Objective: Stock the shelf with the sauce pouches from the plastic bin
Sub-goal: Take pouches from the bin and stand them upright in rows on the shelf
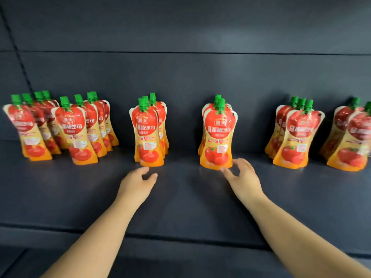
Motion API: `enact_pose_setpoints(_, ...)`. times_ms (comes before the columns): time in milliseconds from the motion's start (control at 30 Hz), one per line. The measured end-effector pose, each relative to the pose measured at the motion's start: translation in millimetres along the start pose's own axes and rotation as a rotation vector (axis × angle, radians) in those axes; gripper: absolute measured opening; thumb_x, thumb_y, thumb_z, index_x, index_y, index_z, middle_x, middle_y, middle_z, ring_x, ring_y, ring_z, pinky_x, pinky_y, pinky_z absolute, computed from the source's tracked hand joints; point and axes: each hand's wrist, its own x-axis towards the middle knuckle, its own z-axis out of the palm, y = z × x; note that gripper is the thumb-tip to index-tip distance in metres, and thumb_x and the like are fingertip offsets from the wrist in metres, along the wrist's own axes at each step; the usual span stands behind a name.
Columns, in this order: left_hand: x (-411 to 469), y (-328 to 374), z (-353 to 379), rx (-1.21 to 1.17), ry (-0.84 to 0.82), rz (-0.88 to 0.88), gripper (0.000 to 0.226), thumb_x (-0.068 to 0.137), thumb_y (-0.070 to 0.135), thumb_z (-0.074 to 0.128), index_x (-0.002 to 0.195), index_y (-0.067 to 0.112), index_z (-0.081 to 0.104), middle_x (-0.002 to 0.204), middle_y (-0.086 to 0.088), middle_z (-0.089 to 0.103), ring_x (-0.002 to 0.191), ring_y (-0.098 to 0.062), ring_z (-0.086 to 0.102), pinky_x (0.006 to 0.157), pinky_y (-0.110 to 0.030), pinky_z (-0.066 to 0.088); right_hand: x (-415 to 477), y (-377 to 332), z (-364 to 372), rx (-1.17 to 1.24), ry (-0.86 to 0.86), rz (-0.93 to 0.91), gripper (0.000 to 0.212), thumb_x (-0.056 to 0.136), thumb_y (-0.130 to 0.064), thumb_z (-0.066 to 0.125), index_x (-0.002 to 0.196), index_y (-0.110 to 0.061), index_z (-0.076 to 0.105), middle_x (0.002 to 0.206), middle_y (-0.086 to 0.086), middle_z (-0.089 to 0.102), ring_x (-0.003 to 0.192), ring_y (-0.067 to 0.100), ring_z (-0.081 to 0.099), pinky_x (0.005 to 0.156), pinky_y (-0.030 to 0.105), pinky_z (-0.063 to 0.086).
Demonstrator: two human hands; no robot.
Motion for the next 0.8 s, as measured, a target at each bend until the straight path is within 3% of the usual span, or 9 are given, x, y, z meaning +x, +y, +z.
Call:
enact_pose_setpoints(100,-58.9,11.7,-3.7,-0.091,-0.005,0.085,0.029,0.090,0.026,0.053,0.117,0.017,0.061,0.118,0.004,0.062,0.110,-0.010,0.053,0.089,-0.021,0.036,-45.6,0.9,-24.1,-0.033,-0.040,-0.159,0.037,0.089,-0.030,0.057,0.123,-0.014,0.056,0.141,-0.002,0.043,0.134,0.011,0.034,0.094,0.010,0.022)
enact_pose_setpoints(267,-181.7,36.3,-8.8,-0.044,0.089,0.271,0.014,0.090,0.024,0.052,0.094,0.032,0.063,0.088,0.029,0.053,0.084,0.010,0.049,0.073,0.001,0.033,-148.5,15.2,-82.9,-0.106,-0.140,-0.476,0.030,0.085,-0.030,0.063,0.112,-0.017,0.064,0.118,-0.011,0.057,0.117,0.003,0.046,0.090,0.000,0.023)
enact_pose_setpoints(367,-236.3,36.9,-1.1,0.067,0.027,0.315,0.016,0.091,0.024,0.050,0.095,0.028,0.064,0.090,0.027,0.054,0.087,0.008,0.048,0.071,0.001,0.033,-201.2,35.7,-107.4,-0.228,-0.190,-0.567,0.033,0.084,-0.037,0.062,0.111,-0.018,0.066,0.109,-0.011,0.062,0.110,0.007,0.055,0.090,0.002,0.023)
enact_pose_setpoints(500,-290.4,30.8,19.4,0.173,-0.113,0.328,0.024,0.092,0.029,0.047,0.099,0.019,0.067,0.102,0.013,0.062,0.098,-0.004,0.054,0.076,-0.015,0.035,-250.6,73.2,-140.3,-0.366,-0.355,-0.430,0.040,0.090,-0.042,0.051,0.125,-0.022,0.056,0.129,-0.009,0.056,0.124,0.010,0.046,0.100,0.015,0.030)
enact_pose_setpoints(667,-332.1,30.1,63.5,0.178,-0.297,0.334,0.028,0.093,0.038,0.044,0.106,0.023,0.064,0.105,0.012,0.064,0.088,0.000,0.052,0.074,-0.017,0.040,-290.9,123.2,-178.1,-0.576,-0.385,-0.220,0.036,0.093,-0.046,0.043,0.119,-0.026,0.058,0.124,-0.009,0.060,0.118,0.013,0.049,0.095,0.021,0.036)
enact_pose_setpoints(800,-365.3,30.6,96.6,0.188,-0.472,0.334,0.028,0.092,0.039,0.043,0.104,0.025,0.063,0.106,0.013,0.065,0.098,-0.005,0.058,0.084,-0.024,0.047,-323.8,154.4,-196.7,-0.642,-0.393,-0.018,0.033,0.092,-0.046,0.044,0.113,-0.027,0.061,0.121,-0.006,0.061,0.113,0.015,0.054,0.088,0.023,0.040)
